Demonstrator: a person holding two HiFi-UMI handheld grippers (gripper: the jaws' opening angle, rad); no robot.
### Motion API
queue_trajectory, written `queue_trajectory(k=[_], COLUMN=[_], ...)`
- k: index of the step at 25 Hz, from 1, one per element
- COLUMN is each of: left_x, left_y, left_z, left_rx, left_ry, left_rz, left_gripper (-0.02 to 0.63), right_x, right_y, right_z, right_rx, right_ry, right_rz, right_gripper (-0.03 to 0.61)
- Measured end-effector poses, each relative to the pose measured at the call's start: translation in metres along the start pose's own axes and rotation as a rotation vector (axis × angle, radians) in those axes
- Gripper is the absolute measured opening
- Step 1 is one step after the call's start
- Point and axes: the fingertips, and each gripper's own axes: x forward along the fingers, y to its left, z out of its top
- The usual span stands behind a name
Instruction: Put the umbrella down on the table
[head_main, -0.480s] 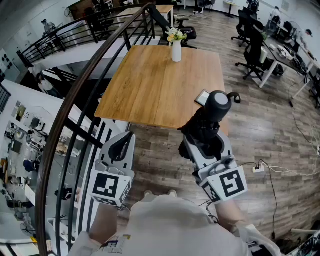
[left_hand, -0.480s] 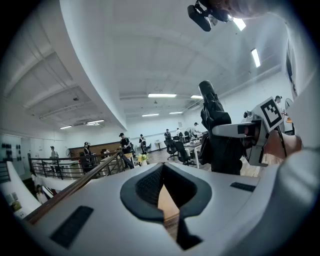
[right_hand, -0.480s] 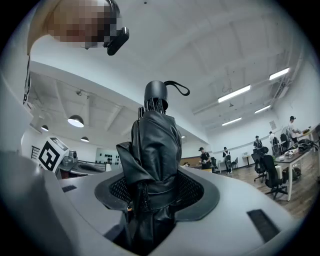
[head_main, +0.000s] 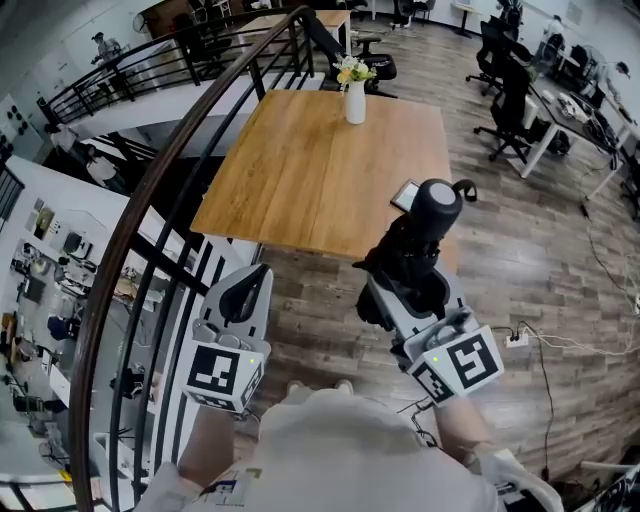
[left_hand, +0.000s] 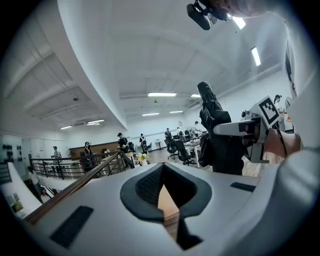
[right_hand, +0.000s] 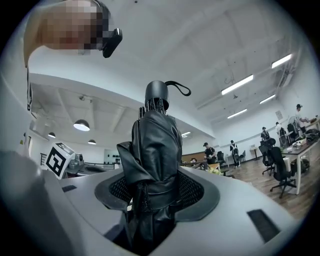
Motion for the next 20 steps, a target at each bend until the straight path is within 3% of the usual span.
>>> queue_trajectory(k=[8, 20], left_x=[-0.001, 0.003], left_y=[-0.011, 0.015], left_z=[0.003, -0.008], left_rx=[0.017, 0.004], left_ry=[-0.008, -0.029], left_rz=[-0.001, 0.064], left_gripper=[0.017, 0.017], right_x=[-0.012, 0.007], right_y=[-0.009, -0.016], right_z=[0.004, -0.008], right_rx=[-0.023, -0.074], right_ry=[0.007, 0.057], right_rz=[-0.006, -0.002], right_gripper=[0.249, 0.249])
